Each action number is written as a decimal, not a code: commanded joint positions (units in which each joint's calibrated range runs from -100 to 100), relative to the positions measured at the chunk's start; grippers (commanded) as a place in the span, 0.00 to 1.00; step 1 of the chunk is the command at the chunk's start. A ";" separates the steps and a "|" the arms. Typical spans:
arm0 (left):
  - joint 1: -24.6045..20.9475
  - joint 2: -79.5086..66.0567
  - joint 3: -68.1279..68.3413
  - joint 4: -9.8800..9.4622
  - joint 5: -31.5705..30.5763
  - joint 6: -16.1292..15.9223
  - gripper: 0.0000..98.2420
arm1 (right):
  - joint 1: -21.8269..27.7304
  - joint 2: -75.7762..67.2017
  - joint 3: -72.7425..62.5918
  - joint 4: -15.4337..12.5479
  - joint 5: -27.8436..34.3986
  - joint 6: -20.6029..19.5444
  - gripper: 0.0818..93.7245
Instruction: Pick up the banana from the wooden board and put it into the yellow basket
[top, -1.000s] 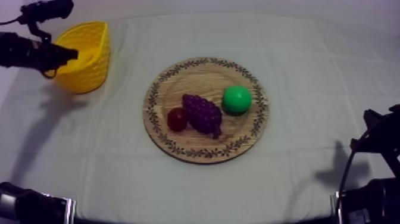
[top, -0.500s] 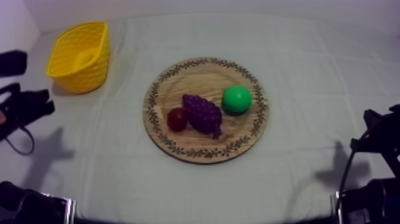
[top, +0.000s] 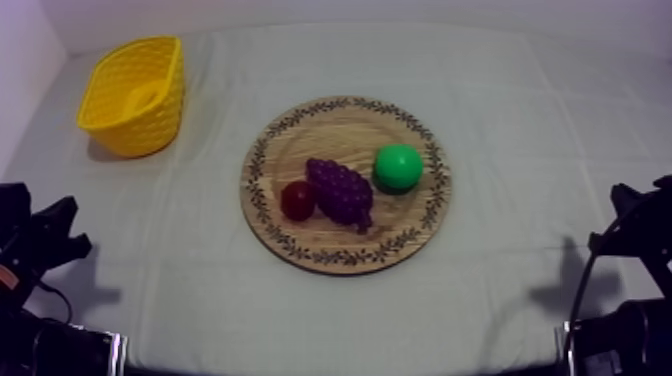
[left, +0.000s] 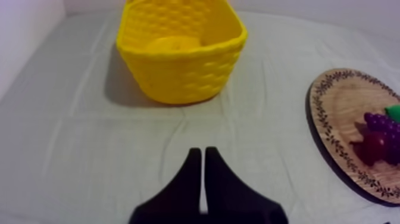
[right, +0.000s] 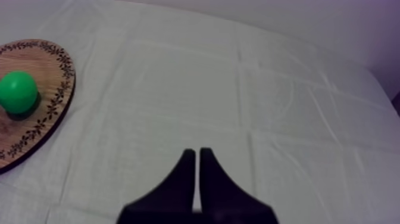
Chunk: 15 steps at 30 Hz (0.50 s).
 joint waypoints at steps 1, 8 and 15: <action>-0.34 -3.29 0.12 0.97 1.01 -1.45 0.00 | 0.02 -0.02 -0.03 -0.02 -0.03 0.00 0.00; -1.06 -7.03 -0.19 2.26 4.20 -3.78 0.01 | 0.02 -0.02 -0.03 -0.02 -0.03 -0.01 0.00; 0.32 -7.51 1.41 4.50 -0.28 0.57 0.00 | 0.02 -0.02 -0.03 -0.02 -0.03 -0.01 0.00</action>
